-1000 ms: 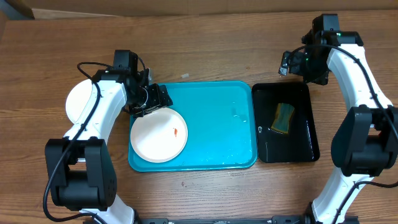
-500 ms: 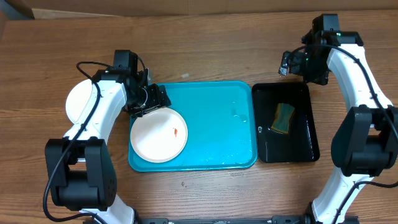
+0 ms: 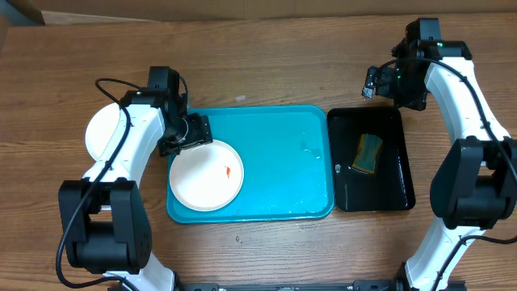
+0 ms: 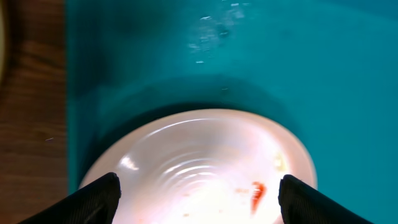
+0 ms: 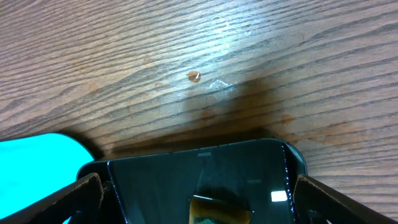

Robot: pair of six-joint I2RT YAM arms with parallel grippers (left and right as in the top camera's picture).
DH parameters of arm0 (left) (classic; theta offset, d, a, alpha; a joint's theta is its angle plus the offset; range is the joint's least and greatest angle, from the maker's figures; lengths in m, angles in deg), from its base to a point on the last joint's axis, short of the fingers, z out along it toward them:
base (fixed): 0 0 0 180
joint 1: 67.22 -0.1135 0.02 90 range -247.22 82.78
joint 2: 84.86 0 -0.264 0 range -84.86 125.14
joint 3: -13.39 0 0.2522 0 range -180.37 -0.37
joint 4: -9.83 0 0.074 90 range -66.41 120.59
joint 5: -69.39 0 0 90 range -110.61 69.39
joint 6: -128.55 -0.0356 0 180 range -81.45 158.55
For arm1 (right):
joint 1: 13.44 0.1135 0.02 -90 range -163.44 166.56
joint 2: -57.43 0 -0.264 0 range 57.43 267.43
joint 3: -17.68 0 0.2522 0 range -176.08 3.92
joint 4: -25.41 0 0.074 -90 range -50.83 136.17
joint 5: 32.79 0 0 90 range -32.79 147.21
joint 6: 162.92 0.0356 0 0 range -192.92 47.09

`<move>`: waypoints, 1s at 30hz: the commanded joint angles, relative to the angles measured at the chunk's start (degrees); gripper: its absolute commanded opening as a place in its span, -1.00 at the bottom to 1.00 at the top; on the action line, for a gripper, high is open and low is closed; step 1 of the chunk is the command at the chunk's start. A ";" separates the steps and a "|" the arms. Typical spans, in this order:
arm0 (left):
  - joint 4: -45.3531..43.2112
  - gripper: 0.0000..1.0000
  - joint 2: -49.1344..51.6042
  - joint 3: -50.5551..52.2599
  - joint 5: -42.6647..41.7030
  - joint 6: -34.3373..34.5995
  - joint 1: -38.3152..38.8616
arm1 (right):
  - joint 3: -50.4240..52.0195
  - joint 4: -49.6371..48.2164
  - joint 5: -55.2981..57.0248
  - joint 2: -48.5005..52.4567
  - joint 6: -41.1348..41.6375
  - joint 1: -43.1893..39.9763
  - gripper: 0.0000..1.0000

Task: Clean dirty plates on tray and stack at the side
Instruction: 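Move the left gripper back to the remaining white plate's rim, then grip the white plate rim and slide it right on the tray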

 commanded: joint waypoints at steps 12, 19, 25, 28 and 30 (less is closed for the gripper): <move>9.07 0.37 -3.34 -0.85 7.82 3.41 -1.70 | -0.76 -0.35 -0.33 -1.46 0.24 0.11 1.00; 14.21 0.37 -12.24 0.98 9.88 6.21 -1.70 | -0.76 -0.35 -0.33 -1.46 0.24 0.11 1.00; 13.81 0.25 -13.68 7.76 10.16 6.25 -1.88 | -0.76 -0.50 -0.87 -1.46 0.28 0.11 1.00; 11.34 0.17 -13.68 12.70 10.14 6.23 -1.88 | -0.76 -0.33 -4.70 -1.46 0.26 0.15 1.00; 8.17 0.10 -13.66 16.04 10.16 6.21 -1.92 | -0.76 1.07 -7.87 -1.46 0.26 0.15 1.00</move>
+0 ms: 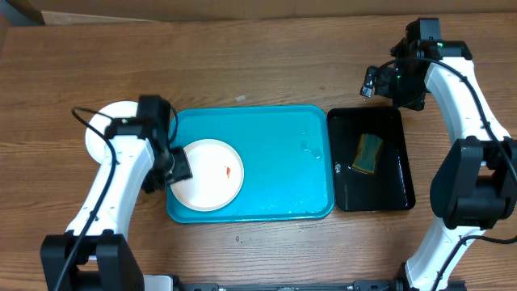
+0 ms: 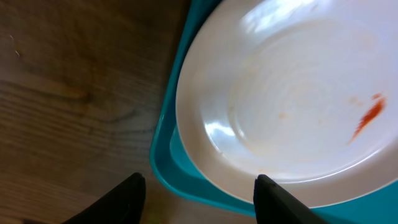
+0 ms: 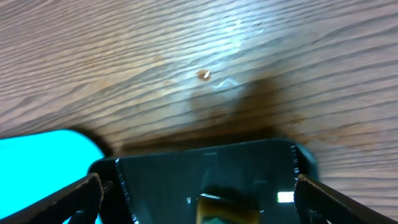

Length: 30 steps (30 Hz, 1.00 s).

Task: Clean dirty plates on tray and stack at the side
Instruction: 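Grip the white plate rim and slide it right on the tray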

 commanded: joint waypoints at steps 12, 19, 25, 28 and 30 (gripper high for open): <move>-12.92 -0.12 0.59 8.31 2.05 0.57 -0.42 | -0.76 6.45 -6.08 -1.46 0.22 0.15 1.00; -15.39 -0.13 0.61 10.73 4.61 0.61 -0.42 | -0.76 6.51 -5.90 -1.46 0.22 0.15 1.00; -16.68 -0.10 1.03 12.00 4.31 0.61 -0.31 | -0.76 7.06 -5.92 -1.46 0.22 0.15 1.00; -17.57 -0.11 1.62 12.52 2.05 0.59 -0.31 | -0.76 8.02 -5.90 -1.46 0.20 0.15 1.00; -18.12 -0.11 1.79 12.66 -0.24 0.39 -0.31 | -0.76 8.07 -5.92 -1.46 0.20 0.15 1.00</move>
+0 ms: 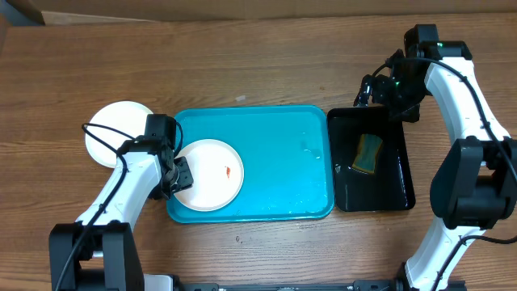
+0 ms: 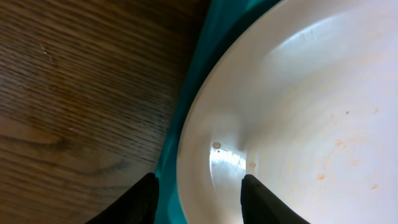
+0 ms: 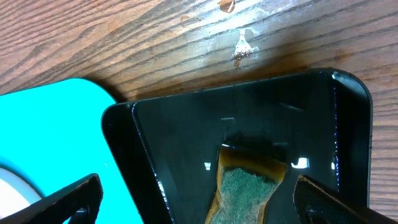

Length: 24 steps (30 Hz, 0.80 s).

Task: Clean dirty plates on tray and stack at the side
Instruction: 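Grip the white plate rim and slide it right on the tray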

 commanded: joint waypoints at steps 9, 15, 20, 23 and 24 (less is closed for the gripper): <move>-2.62 -0.10 0.94 0.70 -12.09 -3.39 -0.26 | -0.76 0.85 -0.44 -1.46 -0.07 0.15 1.00; -5.99 0.01 0.94 0.70 -22.03 -4.83 -0.24 | -0.76 0.85 -0.44 -1.46 -0.07 0.15 1.00; -7.56 0.17 0.94 0.70 -25.92 -4.85 1.20 | -0.76 1.64 0.00 -1.46 -0.09 0.15 1.00; -7.98 0.07 0.94 -0.28 -25.16 -7.30 3.58 | -1.49 2.56 0.00 -1.49 -0.50 0.04 1.00; -7.13 0.05 0.94 -1.18 -23.82 -7.67 3.91 | -2.25 3.63 -0.02 -1.49 -0.46 -0.09 1.00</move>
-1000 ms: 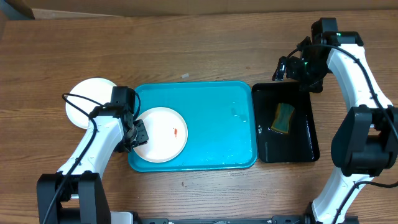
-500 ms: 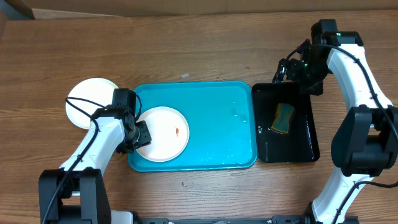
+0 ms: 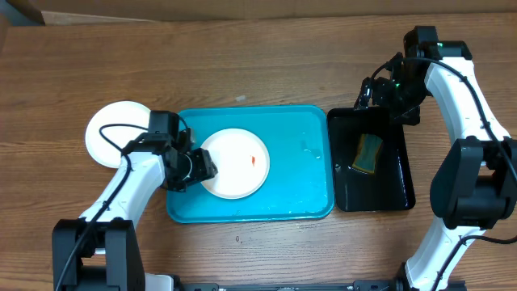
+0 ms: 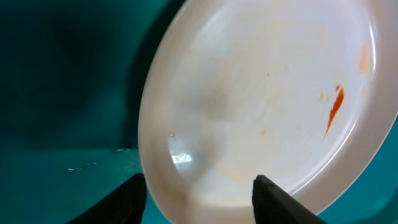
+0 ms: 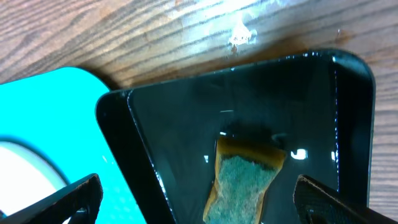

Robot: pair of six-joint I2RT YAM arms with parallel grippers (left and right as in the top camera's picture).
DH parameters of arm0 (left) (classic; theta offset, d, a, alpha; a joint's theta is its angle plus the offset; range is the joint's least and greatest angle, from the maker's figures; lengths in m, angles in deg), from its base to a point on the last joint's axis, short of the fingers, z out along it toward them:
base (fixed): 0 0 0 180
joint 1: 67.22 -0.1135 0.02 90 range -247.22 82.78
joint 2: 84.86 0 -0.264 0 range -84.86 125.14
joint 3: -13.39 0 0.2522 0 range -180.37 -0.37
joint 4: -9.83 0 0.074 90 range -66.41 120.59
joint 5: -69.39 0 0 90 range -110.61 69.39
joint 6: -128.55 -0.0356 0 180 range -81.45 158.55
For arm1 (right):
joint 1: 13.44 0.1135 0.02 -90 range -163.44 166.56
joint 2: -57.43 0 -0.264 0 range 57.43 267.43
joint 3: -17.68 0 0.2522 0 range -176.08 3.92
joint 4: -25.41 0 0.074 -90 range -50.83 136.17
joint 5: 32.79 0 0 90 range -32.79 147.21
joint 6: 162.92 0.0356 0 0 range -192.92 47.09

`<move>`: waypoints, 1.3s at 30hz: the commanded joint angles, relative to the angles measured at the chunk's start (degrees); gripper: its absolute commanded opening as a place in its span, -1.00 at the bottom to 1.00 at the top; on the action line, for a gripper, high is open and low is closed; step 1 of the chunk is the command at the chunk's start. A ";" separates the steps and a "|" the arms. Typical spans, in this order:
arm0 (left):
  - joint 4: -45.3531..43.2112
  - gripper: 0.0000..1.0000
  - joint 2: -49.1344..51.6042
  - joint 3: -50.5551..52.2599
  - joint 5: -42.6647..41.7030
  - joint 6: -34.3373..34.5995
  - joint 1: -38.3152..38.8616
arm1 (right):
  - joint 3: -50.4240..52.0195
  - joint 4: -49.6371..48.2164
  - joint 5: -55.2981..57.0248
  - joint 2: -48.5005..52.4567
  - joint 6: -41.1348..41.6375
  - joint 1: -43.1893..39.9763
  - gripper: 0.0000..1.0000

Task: Clean dirty plates on tray and stack at the side
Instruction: 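Grip the white plate rim and slide it right on the tray, then grasp the sponge in the black tray with the right gripper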

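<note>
A white plate (image 3: pixel 234 162) with a red smear (image 3: pixel 253 160) sits left of centre on the teal tray (image 3: pixel 299 182), slightly tilted. My left gripper (image 3: pixel 196 168) is at its left rim. In the left wrist view the plate (image 4: pixel 261 106) fills the frame and its near rim runs between the fingers of the left gripper (image 4: pixel 199 202), which is shut on it. A second white plate (image 3: pixel 109 133) lies on the table left of the tray. My right gripper (image 3: pixel 378 95) hangs open over the far end of the black tray. The sponge (image 5: pixel 242 180) lies below its jaws.
The black tray (image 3: pixel 404 190) stands right of the teal tray and holds water and the green-yellow sponge (image 3: pixel 368 153). Water drops glisten on the teal tray's right part. Wooden table surrounds both trays.
The stained plate has shifted right, from the tray's left edge toward its middle, with my left gripper still at its left rim. My right gripper has hardly moved.
My left gripper was wide open over the plate's far rim. Then it was at the plate's left side, and later straddled the left rim with narrower jaws. My right gripper went from beyond the black tray to over its far end. The plate now lies further right.
</note>
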 commanded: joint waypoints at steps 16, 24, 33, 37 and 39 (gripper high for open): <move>8.04 0.15 2.67 -11.28 12.79 -2.91 2.21 | -3.10 16.02 5.16 -6.40 7.69 0.39 0.38; 6.91 0.15 7.56 -11.30 12.63 -2.95 2.27 | 7.54 10.91 18.69 -6.40 18.12 8.35 0.42; 6.67 0.18 7.76 -11.45 12.61 -2.95 2.25 | 19.54 -4.26 23.12 -6.38 19.80 11.52 0.38; 6.67 0.20 7.76 -11.45 12.39 -2.93 2.25 | 22.82 -8.85 22.91 -6.34 19.78 10.29 0.30; 6.60 0.20 7.76 -11.45 12.39 -2.93 2.25 | 23.69 -10.45 22.91 -6.34 19.71 10.05 0.26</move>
